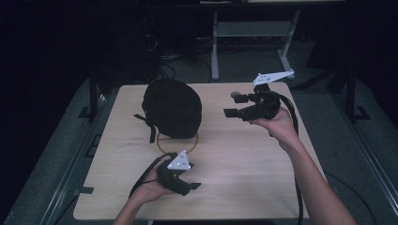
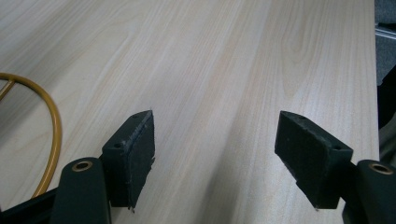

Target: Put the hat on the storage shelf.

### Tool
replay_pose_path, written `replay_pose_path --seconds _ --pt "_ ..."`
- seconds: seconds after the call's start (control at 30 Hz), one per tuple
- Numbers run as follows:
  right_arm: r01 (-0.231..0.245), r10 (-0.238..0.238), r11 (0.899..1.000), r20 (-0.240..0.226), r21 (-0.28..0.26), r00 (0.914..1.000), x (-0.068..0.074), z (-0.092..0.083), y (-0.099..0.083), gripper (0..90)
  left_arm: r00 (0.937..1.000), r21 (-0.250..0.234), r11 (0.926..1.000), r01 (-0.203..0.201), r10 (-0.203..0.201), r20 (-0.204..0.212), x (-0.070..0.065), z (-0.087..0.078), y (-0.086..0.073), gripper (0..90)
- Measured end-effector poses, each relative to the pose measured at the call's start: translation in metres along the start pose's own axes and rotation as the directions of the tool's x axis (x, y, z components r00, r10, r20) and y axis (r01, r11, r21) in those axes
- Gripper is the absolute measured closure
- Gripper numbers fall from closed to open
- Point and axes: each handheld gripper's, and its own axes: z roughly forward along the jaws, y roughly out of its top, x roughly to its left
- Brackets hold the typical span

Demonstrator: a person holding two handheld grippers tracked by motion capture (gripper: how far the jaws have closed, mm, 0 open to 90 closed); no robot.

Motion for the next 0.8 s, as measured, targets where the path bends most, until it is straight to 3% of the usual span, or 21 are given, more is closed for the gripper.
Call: replay_pose_path --seconds 0.8 --pt "-0.066 0.065 0.998 0.055 0.022 0.9963 -0.010 -0.033 -0.059 17.1 1.0000 0.007 1.0000 0.006 -0.006 -0.007 0.000 0.003 -0.002 28.5"
